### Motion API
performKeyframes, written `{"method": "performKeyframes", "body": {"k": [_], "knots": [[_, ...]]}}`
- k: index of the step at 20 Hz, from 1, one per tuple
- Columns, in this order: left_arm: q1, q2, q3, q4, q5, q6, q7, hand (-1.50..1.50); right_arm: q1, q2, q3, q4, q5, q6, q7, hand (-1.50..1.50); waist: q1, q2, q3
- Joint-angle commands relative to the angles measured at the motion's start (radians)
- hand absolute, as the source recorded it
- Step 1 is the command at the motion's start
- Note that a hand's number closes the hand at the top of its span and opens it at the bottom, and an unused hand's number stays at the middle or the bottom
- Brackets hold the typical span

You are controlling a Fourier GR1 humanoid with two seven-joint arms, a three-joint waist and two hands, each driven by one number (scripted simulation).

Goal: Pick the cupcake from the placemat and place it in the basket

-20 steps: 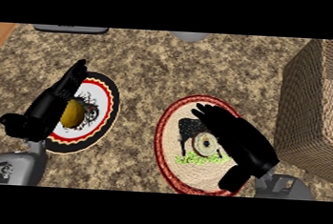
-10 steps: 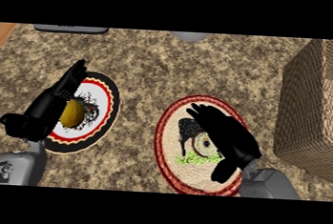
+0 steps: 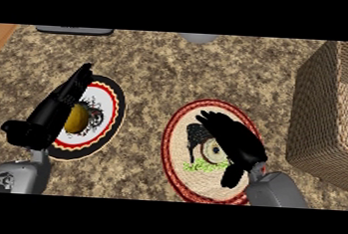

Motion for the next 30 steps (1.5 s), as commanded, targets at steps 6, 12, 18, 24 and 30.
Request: {"method": "performKeyframes", "body": {"k": [6, 12, 18, 24, 30], "knots": [[-0.022, 0.035, 0.041, 0.012, 0.033, -0.051, 0.004, 0.00, 0.042, -0.015, 0.088, 0.131, 0.090, -0.039, -0.088, 1.50, 0.000, 0.000, 0.000], [-0.036, -0.004, 0.025, 0.133, -0.026, -0.011, -0.091, 0.00, 0.010, 0.003, 0.060, 0.148, 0.115, -0.067, -0.113, 1.50, -0.003, 0.001, 0.000], [-0.006, -0.009, 0.017, 0.022, -0.025, 0.004, -0.020, 0.00, 0.207, -0.023, 0.082, -0.054, 0.191, -0.095, 0.046, 1.50, -0.023, -0.005, 0.000], [-0.005, -0.014, 0.037, 0.063, -0.019, 0.013, -0.051, 0.00, 0.454, 0.000, 0.064, -0.345, 0.251, -0.153, 0.269, 1.50, -0.034, -0.005, -0.001], [0.040, -0.031, -0.005, 0.027, -0.039, 0.002, -0.087, 0.00, 0.639, 0.023, 0.149, -0.529, 0.217, -0.278, 0.260, 1.50, -0.015, -0.002, 0.000]]}}
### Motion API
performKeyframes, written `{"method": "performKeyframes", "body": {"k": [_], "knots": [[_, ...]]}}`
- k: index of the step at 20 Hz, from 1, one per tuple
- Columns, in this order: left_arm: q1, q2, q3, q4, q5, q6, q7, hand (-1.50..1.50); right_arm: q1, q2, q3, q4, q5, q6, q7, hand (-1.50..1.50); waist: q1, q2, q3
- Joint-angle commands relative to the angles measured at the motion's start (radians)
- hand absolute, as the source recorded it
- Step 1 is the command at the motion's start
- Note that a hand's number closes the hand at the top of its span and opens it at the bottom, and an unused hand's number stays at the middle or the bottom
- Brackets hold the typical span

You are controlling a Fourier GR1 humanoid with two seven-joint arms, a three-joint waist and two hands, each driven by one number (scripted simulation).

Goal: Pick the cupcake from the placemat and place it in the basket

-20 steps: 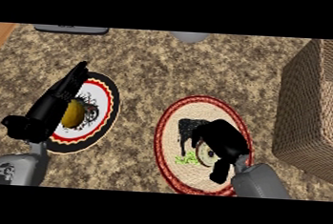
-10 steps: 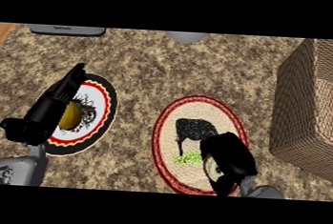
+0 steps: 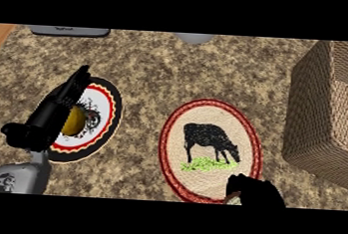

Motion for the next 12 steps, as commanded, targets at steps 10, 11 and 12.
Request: {"method": "performKeyframes", "body": {"k": [10, 11, 12], "knots": [[-0.006, 0.012, 0.015, -0.020, 0.029, -0.022, 0.036, 0.00, 0.179, 0.093, 0.185, -0.539, -0.241, -0.194, 0.042, 1.50, 0.000, -0.001, 0.001], [0.025, -0.004, -0.007, -0.031, 0.015, -0.018, 0.018, 0.00, 0.199, 0.093, 0.198, -0.571, -0.217, -0.197, 0.047, 1.50, 0.004, 0.000, 0.001], [-0.009, -0.025, -0.023, -0.033, -0.016, 0.022, 0.047, 0.00, 0.205, 0.094, 0.188, -0.670, -0.228, -0.141, 0.079, 1.50, -0.001, 0.000, 0.001]]}}
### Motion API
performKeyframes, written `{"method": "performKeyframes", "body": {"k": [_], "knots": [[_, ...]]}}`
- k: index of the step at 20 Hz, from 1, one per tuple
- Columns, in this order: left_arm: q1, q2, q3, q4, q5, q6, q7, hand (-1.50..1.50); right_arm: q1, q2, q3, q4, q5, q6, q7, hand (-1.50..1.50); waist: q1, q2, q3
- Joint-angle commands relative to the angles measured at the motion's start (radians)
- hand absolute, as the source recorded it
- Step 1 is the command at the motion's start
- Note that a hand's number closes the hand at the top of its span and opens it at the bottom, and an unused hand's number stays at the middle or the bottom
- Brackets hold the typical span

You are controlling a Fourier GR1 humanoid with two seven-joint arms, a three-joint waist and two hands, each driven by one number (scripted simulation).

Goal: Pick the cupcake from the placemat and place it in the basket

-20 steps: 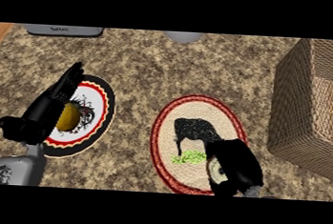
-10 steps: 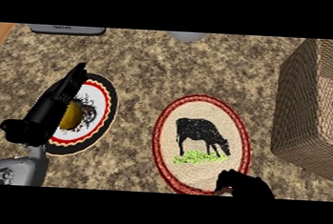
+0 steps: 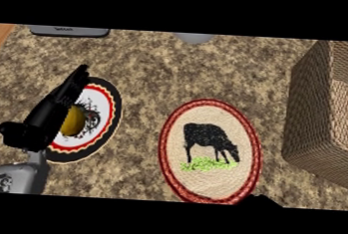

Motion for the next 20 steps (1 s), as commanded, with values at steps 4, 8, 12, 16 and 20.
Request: {"method": "performKeyframes", "body": {"k": [4, 8, 12, 16, 20], "knots": [[0.023, 0.035, 0.031, -0.019, 0.033, -0.037, -0.006, 0.00, 0.025, 0.001, 0.062, -0.327, 0.003, 0.035, 0.158, 1.50, 0.008, 0.000, -0.001], [0.007, 0.005, 0.003, -0.019, 0.023, -0.023, 0.014, 0.00, -0.054, 0.001, 0.013, -0.327, 0.048, 0.043, 0.245, 1.50, 0.010, 0.002, -0.001], [-0.008, 0.010, 0.004, 0.024, -0.012, -0.006, -0.043, 0.00, -0.202, 0.001, -0.104, -0.299, 0.069, 0.127, 0.328, 1.50, 0.016, 0.008, -0.002], [-0.010, 0.003, -0.002, 0.022, 0.007, -0.021, -0.013, 0.00, -0.395, 0.001, -0.172, -0.240, 0.039, 0.135, 0.474, 1.50, 0.022, 0.008, -0.002], [-0.028, 0.018, 0.007, 0.046, -0.008, -0.019, -0.039, 0.00, -0.597, 0.001, -0.366, -0.192, -0.018, 0.211, 0.549, 1.50, 0.023, 0.011, -0.002]]}}
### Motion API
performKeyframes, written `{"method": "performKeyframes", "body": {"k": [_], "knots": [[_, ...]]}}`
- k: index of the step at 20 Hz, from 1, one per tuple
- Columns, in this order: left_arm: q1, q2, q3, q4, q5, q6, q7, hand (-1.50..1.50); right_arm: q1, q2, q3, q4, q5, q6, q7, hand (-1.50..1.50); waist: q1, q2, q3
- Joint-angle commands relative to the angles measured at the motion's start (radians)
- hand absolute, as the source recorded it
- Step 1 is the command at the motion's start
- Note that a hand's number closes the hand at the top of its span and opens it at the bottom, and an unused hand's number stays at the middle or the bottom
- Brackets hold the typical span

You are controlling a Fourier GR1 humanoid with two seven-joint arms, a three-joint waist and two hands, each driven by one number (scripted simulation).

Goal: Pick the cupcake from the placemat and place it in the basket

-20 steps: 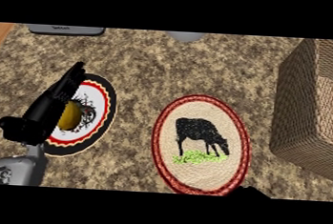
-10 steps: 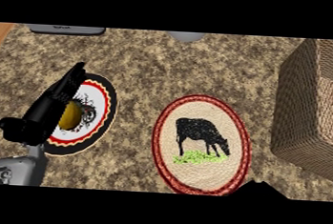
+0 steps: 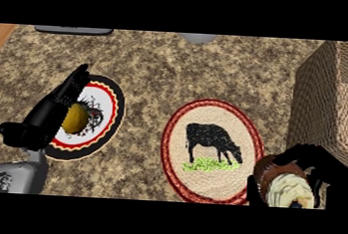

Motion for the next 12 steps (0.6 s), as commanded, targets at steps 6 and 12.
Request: {"method": "performKeyframes", "body": {"k": [6, 12], "knots": [[-0.011, 0.001, -0.003, -0.006, 0.009, -0.013, 0.013, 0.00, -0.467, 0.000, -0.428, 0.001, -0.143, 0.133, 0.163, 1.50, 0.009, -0.001, 0.001], [-0.003, -0.016, -0.015, 0.000, -0.015, 0.010, 0.010, 0.00, -0.641, -0.189, -0.781, 0.181, -0.350, 0.150, 0.104, 1.50, -0.001, -0.002, 0.002]]}}
